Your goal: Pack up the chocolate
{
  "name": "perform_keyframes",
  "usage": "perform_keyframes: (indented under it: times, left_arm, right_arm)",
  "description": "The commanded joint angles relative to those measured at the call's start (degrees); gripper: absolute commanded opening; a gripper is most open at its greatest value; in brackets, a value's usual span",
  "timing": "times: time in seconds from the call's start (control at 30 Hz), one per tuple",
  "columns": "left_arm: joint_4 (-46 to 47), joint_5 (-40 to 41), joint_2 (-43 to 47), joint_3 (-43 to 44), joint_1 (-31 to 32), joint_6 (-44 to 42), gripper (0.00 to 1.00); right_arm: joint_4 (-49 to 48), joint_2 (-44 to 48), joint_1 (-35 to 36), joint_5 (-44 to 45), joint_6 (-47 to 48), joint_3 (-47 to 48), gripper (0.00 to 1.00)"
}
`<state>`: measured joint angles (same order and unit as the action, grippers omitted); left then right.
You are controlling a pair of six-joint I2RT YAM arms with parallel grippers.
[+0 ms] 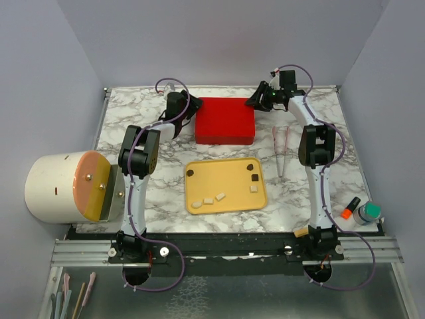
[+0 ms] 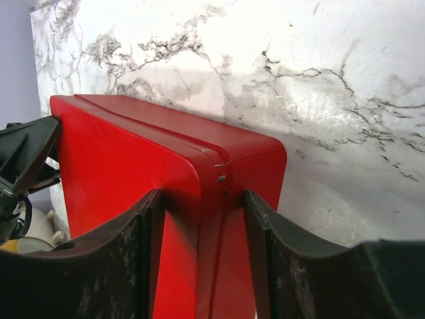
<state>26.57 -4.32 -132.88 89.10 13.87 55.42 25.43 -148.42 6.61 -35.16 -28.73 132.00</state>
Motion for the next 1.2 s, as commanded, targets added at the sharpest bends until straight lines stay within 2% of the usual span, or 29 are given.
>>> perform_keyframes:
  times: [0.0,0.43,0.57,0.77,0.93,1.0,1.1,1.17]
  left_arm:
    - [-6.9,-1.4,-2.3,0.4,0.2,-1.3,0.56]
    - [-13.9,-0.6,-3.9,1.9,0.4,-0.7,0.45]
    - [-16.9,-0.6,-4.8,3.6,0.5,-0.7,0.43]
    - [-19.1,0.3,-5.1,4.0,0.5,-0.9,0.41]
    - [-19.9,0.5,-5.2,4.1,0.5,-1.2,0.41]
    - [-19.7,-0.4,-5.3,4.4,0.6,-2.1,0.46]
    - [-19.6,-0.7,-4.9,4.3,0.7,-2.9,0.54]
    - [-19.4,-0.6,-4.6,3.9,0.6,-3.2,0.58]
  right_arm:
    - [2.9,-1.7,0.7,1.7,1.0,-3.2,0.37]
    - [4.3,-5.0,1.0,0.5,0.6,-2.8,0.15]
    - [6.3,-6.7,1.2,0.0,0.5,-0.8,0.13]
    - [7.6,-8.4,1.1,-1.0,-0.1,0.2,0.06]
    - [7.9,-8.7,1.1,-1.1,-0.3,-0.1,0.04]
    - [6.9,-7.8,1.1,-1.1,0.0,-1.4,0.08]
    - [2.1,-4.3,1.2,-1.4,-0.1,-6.2,0.32]
    - [0.3,-2.8,1.1,-1.6,0.0,-7.8,0.45]
